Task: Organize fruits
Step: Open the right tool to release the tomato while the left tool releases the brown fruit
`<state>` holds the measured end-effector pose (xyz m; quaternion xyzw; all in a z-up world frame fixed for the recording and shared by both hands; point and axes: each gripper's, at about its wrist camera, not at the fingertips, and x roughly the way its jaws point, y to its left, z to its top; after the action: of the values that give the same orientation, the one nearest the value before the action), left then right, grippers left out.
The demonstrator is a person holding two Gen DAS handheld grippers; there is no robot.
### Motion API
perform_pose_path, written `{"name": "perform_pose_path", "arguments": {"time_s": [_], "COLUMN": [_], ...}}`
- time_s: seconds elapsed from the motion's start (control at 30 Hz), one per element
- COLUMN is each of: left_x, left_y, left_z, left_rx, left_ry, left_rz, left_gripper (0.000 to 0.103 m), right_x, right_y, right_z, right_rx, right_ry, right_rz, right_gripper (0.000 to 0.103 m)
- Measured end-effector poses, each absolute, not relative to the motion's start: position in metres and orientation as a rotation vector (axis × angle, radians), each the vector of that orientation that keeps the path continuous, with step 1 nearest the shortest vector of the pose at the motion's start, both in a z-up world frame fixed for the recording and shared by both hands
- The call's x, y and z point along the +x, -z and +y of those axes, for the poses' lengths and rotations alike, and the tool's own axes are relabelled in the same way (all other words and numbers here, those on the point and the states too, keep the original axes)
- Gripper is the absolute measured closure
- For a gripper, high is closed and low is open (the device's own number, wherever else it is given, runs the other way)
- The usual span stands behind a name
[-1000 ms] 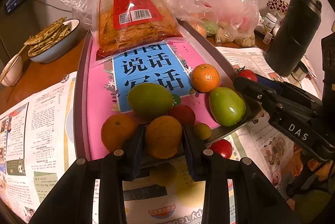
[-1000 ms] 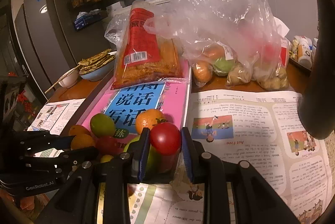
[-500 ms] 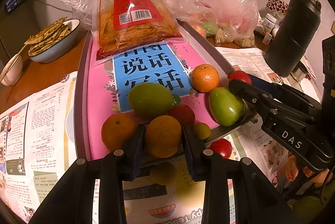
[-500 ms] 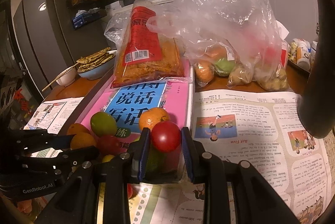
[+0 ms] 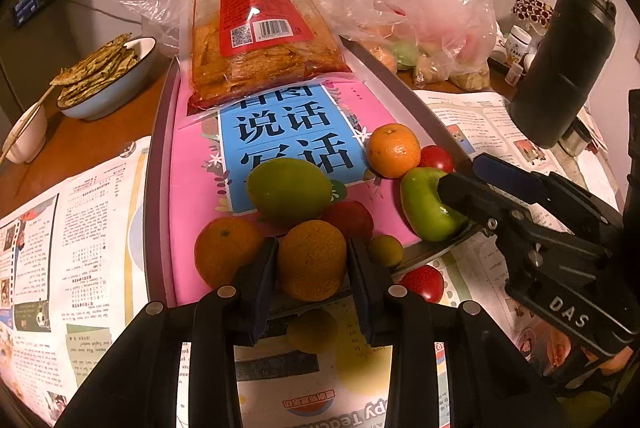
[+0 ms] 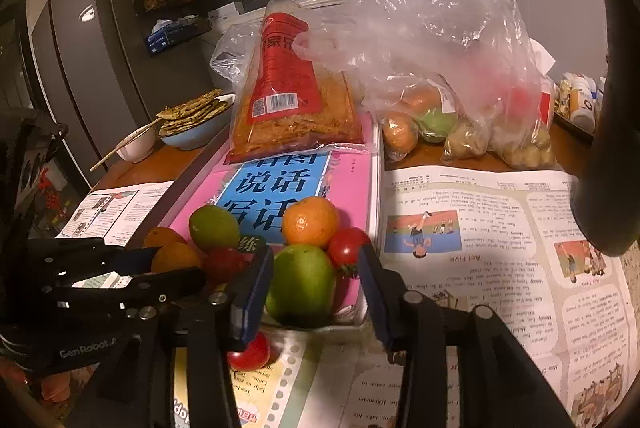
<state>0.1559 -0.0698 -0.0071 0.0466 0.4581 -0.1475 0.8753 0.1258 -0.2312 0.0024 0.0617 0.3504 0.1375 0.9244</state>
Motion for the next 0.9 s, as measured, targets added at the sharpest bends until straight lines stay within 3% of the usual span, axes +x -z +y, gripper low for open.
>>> {"name": "perform_pose_path", "arguments": {"time_s": [0.77,0.9], "left_x": [0.149,0.147], "left_y": [0.003,0.0], "left_z": [-0.069,-0.069], "left_rx": [0.099,0.091], "left_ry": [0.294,0.302], "left_rz": [0.936,0.933], "left_gripper": [0.067,0.062], "right_x": [0.115,0.113], "right_y": [-0.008,-0.009], "right_z": [-0.245,-0.247], "right_rx": [0.174,0.178], "right_ry": [-0.257,-0.254], "right_rz": [0.705,0.703], "right_gripper": [0.036,0.035]}}
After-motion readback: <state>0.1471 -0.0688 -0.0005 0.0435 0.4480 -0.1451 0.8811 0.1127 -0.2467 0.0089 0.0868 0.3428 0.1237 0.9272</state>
